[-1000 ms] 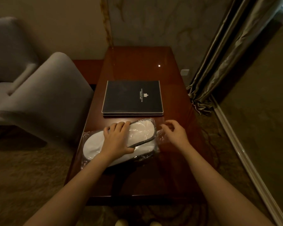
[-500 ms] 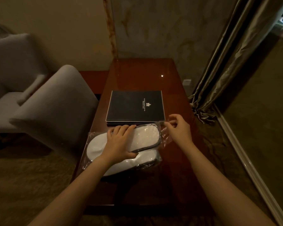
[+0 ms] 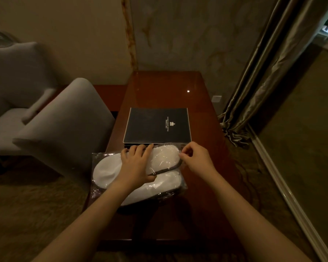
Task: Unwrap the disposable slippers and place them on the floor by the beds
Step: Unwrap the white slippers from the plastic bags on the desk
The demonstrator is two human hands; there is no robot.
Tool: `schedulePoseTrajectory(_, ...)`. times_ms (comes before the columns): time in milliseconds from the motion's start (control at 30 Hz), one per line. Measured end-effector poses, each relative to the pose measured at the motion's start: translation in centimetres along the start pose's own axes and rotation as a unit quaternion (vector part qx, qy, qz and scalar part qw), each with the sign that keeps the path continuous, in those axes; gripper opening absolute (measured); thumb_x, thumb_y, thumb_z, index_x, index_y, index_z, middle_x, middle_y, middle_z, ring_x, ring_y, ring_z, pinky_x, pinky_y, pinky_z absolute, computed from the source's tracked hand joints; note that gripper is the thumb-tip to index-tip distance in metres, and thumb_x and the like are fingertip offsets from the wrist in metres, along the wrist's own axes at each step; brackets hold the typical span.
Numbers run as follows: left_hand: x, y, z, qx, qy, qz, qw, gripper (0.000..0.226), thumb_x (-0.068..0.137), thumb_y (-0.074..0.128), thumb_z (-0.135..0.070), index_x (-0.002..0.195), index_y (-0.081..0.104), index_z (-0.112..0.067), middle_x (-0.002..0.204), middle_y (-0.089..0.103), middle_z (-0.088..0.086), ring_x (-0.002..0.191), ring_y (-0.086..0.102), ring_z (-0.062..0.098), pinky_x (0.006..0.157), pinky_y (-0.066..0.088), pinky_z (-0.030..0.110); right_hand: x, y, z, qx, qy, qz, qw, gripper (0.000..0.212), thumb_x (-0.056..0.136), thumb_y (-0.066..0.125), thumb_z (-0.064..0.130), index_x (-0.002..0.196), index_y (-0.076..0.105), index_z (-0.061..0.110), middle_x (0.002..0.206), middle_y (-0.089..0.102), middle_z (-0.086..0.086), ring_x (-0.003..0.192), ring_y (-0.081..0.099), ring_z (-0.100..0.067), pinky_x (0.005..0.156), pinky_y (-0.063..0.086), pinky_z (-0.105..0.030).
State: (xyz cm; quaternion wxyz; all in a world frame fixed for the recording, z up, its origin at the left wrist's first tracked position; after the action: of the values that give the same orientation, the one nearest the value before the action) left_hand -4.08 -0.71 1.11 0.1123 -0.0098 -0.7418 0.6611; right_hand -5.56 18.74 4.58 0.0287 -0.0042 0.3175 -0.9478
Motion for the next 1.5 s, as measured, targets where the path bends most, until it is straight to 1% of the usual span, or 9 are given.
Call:
schedulePoseTrajectory(233,-0.3,0.4,0.5,-0.045,-0.012,0.018,0.999,0.103,0.058,0.068,-0.061,0.144,0.021,-0.028,0.141,0.038,-0.001,0.127,0.033,0.022,0.108,0.022,0.044,-0.5,0.5,2.5,0.118,-0.060,0.115,0.984,0.012,0.087,0.058,0.008,0.081,0.050,0.015,0.076,0.059,0.003,0.062,0.061,-0.002,0.055,0.050,-0.012)
schedulePoseTrajectory(400,-0.7,0.1,0.8,-0.103,-0.001,0.016,0.995,0.104,0.057,0.067,-0.064,0.143,0.020,-0.031,0.141,0.036,-0.004,0.129,0.031,0.019,0.109,0.021,0.045,0.3,-2.0,1.1,0.165,-0.024,0.043,0.985,0.009,0.086,0.059,0.008,0.083,0.055,0.015,0.084,0.062,-0.003,0.073,0.062,-0.013,0.060,0.054,-0.018)
schedulePoseTrajectory(567,-0.9,-0.5,0.3,-0.102,0.011,0.002,0.995,0.103,0.058,0.068,-0.062,0.144,0.021,-0.030,0.142,0.036,-0.003,0.129,0.031,0.020,0.110,0.019,0.043,1.0,-1.2,1.2,0.068,-0.041,0.088,0.993,0.008,0.086,0.061,0.017,0.092,0.056,0.019,0.090,0.058,0.008,0.082,0.058,-0.007,0.056,0.049,-0.014)
schedulePoseTrajectory(700,-1.1,-1.2,-0.2,-0.088,0.024,-0.013,0.996,0.102,0.058,0.069,-0.060,0.144,0.023,-0.029,0.141,0.037,-0.003,0.128,0.032,0.020,0.109,0.019,0.041,1.4,-0.4,0.8,0.037,-0.005,0.116,0.993,0.030,0.080,0.069,0.021,0.105,0.057,0.012,0.098,0.060,-0.001,0.092,0.059,-0.018,0.077,0.054,-0.029)
schedulePoseTrajectory(833,-0.9,-1.3,-1.0,-0.071,0.042,-0.020,0.996,0.103,0.058,0.067,-0.062,0.144,0.021,-0.029,0.140,0.037,-0.002,0.127,0.032,0.020,0.109,0.021,0.041,1.4,0.6,2.0,0.023,-0.041,0.149,0.988,0.016,0.083,0.065,0.022,0.094,0.060,0.013,0.094,0.063,-0.008,0.089,0.063,-0.025,0.077,0.056,-0.037)
schedulePoseTrajectory(1000,-1.1,-0.9,0.8,-0.080,0.024,0.005,0.996,0.111,0.055,0.066,-0.067,0.146,0.014,-0.032,0.145,0.031,-0.003,0.134,0.028,0.020,0.113,0.019,0.045,2.4,-1.7,0.9,0.047,0.000,0.135,0.990,0.017,0.082,0.066,0.023,0.095,0.061,0.013,0.097,0.064,-0.011,0.088,0.065,-0.025,0.069,0.055,-0.027)
schedulePoseTrajectory(1200,-0.3,0.6,-0.9,-0.034,0.063,0.041,0.997,0.113,0.055,0.065,-0.067,0.147,0.011,-0.029,0.145,0.029,0.000,0.134,0.026,0.024,0.113,0.018,0.044,3.1,-1.0,1.0,-0.221,0.005,0.267,0.938,0.033,0.077,0.071,0.026,0.104,0.052,0.022,0.095,0.053,0.004,0.077,0.054,-0.008,0.057,0.042,-0.017)
schedulePoseTrajectory(1300,0.8,0.8,-1.7,-0.041,0.069,0.035,0.996,0.113,0.055,0.068,-0.065,0.147,0.012,-0.028,0.145,0.029,0.000,0.133,0.026,0.024,0.111,0.022,0.043,3.8,-0.4,2.0,-0.309,-0.021,0.215,0.926,0.037,0.078,0.069,0.030,0.110,0.054,0.018,0.095,0.052,0.003,0.080,0.052,-0.013,0.063,0.045,-0.022)
schedulePoseTrajectory(1500,2.8,-0.4,-1.0,-0.183,0.055,0.131,0.973,0.099,0.066,0.069,-0.061,0.146,0.017,-0.035,0.148,0.026,-0.003,0.137,0.020,0.019,0.113,0.019,0.044,4.1,-1.3,2.4,-0.212,-0.066,0.125,0.967,0.013,0.081,0.059,0.019,0.094,0.059,0.019,0.091,0.061,-0.001,0.082,0.060,-0.021,0.066,0.051,-0.031)
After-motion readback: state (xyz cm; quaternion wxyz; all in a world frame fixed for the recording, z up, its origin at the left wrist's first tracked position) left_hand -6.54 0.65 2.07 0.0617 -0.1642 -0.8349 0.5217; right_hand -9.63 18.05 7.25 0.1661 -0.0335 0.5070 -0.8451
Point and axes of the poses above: each hand's wrist, its own x-axis towards the middle knuckle, its own y-axis out of the palm, z = x × y, the point moved 6 cm from there along x, towards the middle knuckle
